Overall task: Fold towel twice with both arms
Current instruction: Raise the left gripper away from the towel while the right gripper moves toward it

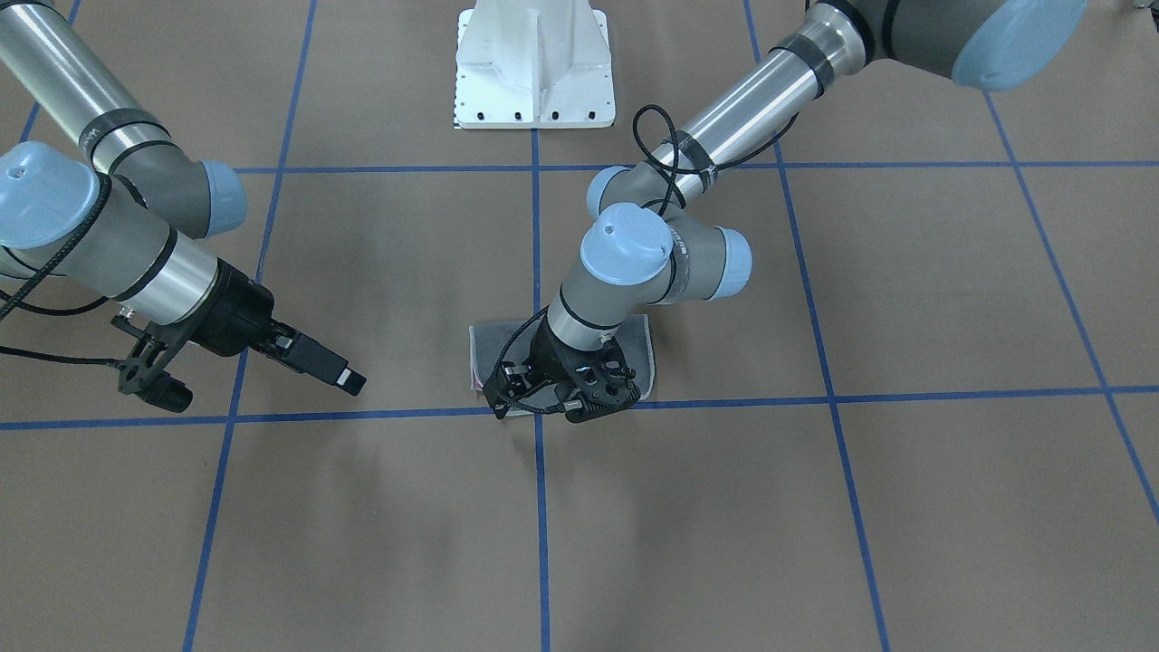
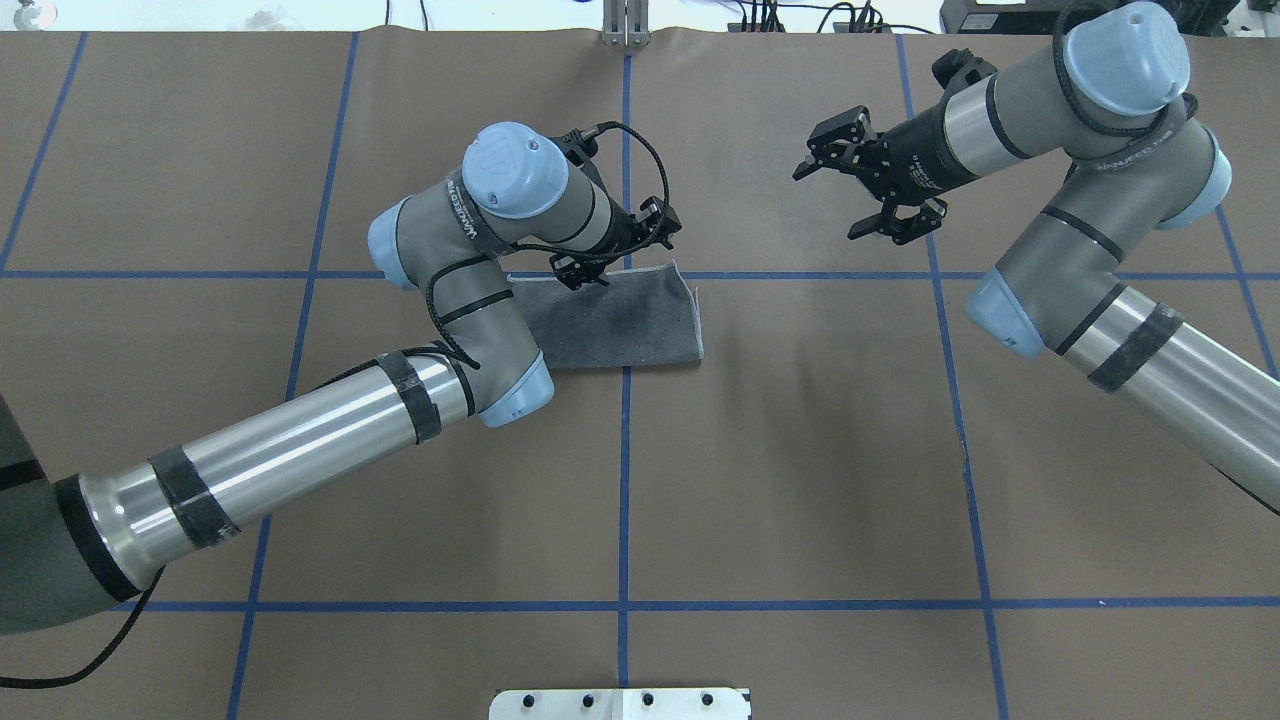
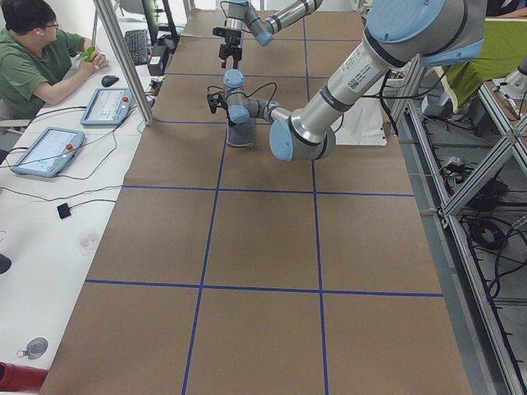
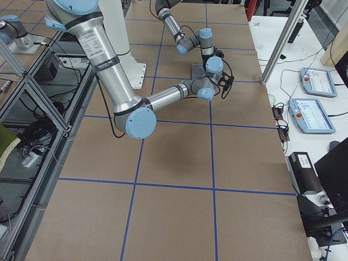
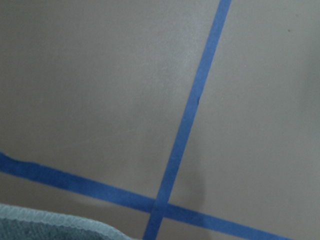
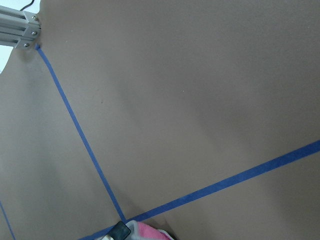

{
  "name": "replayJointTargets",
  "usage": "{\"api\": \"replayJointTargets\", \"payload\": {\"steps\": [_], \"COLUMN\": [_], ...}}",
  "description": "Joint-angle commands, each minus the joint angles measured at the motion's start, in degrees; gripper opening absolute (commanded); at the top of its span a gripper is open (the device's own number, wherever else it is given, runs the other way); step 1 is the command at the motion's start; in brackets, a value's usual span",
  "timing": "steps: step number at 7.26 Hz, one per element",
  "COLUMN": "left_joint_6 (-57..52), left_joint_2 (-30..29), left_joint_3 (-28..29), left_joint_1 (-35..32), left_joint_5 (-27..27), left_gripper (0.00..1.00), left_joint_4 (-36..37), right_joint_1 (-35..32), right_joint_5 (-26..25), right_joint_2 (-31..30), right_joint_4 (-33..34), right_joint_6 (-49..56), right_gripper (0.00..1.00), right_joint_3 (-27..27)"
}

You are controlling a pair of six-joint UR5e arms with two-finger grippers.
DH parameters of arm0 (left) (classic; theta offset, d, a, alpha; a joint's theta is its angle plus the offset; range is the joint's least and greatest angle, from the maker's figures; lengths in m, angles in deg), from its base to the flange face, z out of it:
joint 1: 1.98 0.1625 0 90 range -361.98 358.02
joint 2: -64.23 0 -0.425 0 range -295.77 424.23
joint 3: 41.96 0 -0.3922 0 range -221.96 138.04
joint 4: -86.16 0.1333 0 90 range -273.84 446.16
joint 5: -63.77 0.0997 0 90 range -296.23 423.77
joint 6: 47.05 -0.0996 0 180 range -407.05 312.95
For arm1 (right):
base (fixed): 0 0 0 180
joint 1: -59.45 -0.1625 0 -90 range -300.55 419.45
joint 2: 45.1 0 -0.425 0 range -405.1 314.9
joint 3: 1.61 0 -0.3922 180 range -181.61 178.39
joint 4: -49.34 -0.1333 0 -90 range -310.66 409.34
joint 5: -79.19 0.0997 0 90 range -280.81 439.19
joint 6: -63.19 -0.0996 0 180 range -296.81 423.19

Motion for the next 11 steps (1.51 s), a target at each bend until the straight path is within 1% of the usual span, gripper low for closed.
{"api": "replayJointTargets", "payload": {"steps": [1,2,4,5,6,7,8,9,10,11], "left_joint_6": [0.1,-0.1,-1.6,-2.7,-4.0,-5.8,-6.6,-6.7,-6.7,-6.7], "left_joint_2": [-0.9,-1.2,-1.4,-1.4,-1.2,-0.9,1.1,2.5,2.7,2.7], "left_joint_3": [0.3,0.2,-0.2,-0.4,-0.7,-1.4,-3.1,-4.6,-4.7,-5.1], "left_joint_1": [-1.9,-3.7,-7.8,-10.0,-12.5,-14.9,-16.2,-16.6,-16.9,-17.0], "left_joint_5": [-0.2,-1.5,-7.2,-10.3,-14.0,-18.3,-20.4,-20.6,-21.3,-21.4], "left_gripper": [1.00,1.00,1.00,1.00,1.00,1.00,1.00,1.00,1.00,1.00], "left_joint_4": [-0.1,0.0,1.5,3.1,3.9,4.4,4.7,4.7,4.7,4.8], "right_joint_1": [0.1,0.5,4.0,7.1,8.7,11.1,13.5,15.3,16.0,16.6], "right_joint_5": [0.0,-0.1,-1.5,-4.4,-6.8,-9.7,-12.4,-15.6,-17.0,-17.1], "right_joint_2": [0.0,0.1,-0.1,-0.1,1.3,3.1,4.2,5.3,5.8,6.1], "right_joint_4": [0.1,0.2,0.5,0.9,6.0,9.3,10.4,10.7,10.7,10.8], "right_joint_6": [-0.1,-0.1,-0.4,-0.6,-0.6,-0.5,-0.1,0.1,1.5,2.1], "right_gripper": [0.99,1.00,1.00,1.00,1.00,1.00,0.99,1.00,0.99,0.99], "right_joint_3": [0.0,0.3,1.0,0.9,1.3,2.0,1.7,1.1,-0.1,-1.0]}}
